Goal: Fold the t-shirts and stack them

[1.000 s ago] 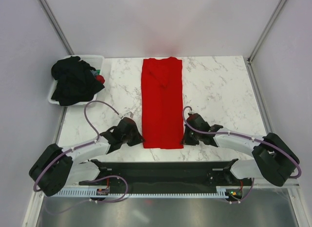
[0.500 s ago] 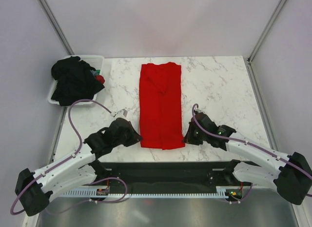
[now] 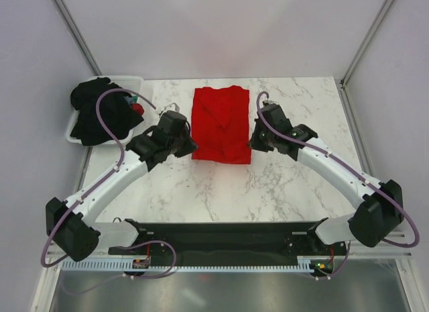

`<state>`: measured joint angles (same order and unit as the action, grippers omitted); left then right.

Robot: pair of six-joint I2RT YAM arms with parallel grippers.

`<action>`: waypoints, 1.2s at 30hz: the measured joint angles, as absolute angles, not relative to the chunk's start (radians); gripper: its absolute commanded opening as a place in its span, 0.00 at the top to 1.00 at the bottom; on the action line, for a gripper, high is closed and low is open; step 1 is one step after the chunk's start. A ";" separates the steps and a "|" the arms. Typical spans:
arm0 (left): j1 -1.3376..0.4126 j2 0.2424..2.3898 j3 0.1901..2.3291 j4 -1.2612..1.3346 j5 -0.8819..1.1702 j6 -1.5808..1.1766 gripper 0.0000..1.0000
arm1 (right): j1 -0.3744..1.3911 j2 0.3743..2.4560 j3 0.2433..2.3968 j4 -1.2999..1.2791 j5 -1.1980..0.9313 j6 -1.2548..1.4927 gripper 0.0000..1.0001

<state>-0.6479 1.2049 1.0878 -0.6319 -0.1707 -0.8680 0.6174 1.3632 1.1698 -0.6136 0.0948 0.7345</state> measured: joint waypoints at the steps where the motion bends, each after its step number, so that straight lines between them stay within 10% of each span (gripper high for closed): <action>1: -0.623 1.240 1.119 -0.631 -0.159 -0.852 0.98 | 0.598 1.387 1.196 -0.616 0.095 0.720 1.00; 18: -0.372 1.791 1.483 -0.652 -0.012 -0.671 0.98 | 0.457 1.842 1.537 -0.619 0.038 0.571 1.00; 21: -0.345 1.922 1.592 -0.652 0.033 -0.652 0.82 | 0.436 1.937 1.610 -0.618 0.030 0.568 0.99; 26: -0.274 2.228 1.916 -0.735 0.128 -0.618 0.43 | 0.377 2.188 1.899 -0.695 -0.022 0.575 0.20; 30: -0.223 2.329 2.031 -0.818 0.139 -0.588 0.33 | 0.337 2.305 2.078 -0.735 -0.060 0.556 0.13; 36: -0.219 2.005 1.662 -0.784 0.127 -0.580 0.34 | 0.336 2.025 1.722 -0.686 -0.083 0.555 0.13</action>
<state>-0.2188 2.0048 1.6619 -0.7837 0.1268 -0.5797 0.3363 2.0251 1.7222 -0.6857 -0.0826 0.5549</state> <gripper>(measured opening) 0.665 0.870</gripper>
